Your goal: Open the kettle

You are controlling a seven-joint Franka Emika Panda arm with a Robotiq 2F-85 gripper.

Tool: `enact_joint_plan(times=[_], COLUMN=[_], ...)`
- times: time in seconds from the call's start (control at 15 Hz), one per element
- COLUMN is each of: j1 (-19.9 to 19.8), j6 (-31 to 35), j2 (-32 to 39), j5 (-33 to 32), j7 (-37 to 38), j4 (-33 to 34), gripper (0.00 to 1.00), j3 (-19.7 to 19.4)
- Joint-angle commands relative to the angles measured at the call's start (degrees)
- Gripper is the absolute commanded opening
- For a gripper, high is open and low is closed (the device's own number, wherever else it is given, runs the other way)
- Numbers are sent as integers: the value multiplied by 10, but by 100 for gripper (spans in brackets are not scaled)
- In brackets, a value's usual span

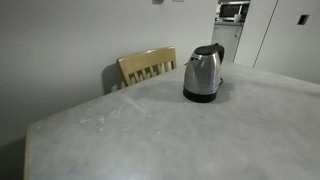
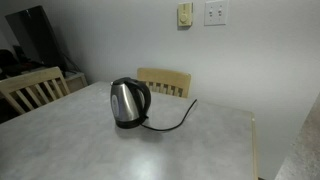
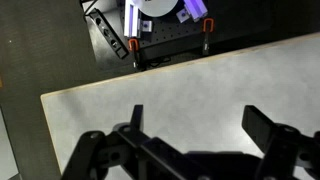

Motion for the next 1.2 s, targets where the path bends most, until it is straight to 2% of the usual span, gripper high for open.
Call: enact_joint_plan(times=[0.0, 0.4, 0.67, 0.87, 1.13], j1=[11, 5, -7, -14, -15], j6=[-1, 120, 207, 231, 231], j2=[2, 9, 38, 80, 146], j5=[-4, -38, -76, -76, -64], j7=[5, -25, -41, -43, -51], j4=[1, 16, 44, 82, 140], gripper=[100, 100, 100, 100, 100], j3=[-8, -22, -50, -78, -106])
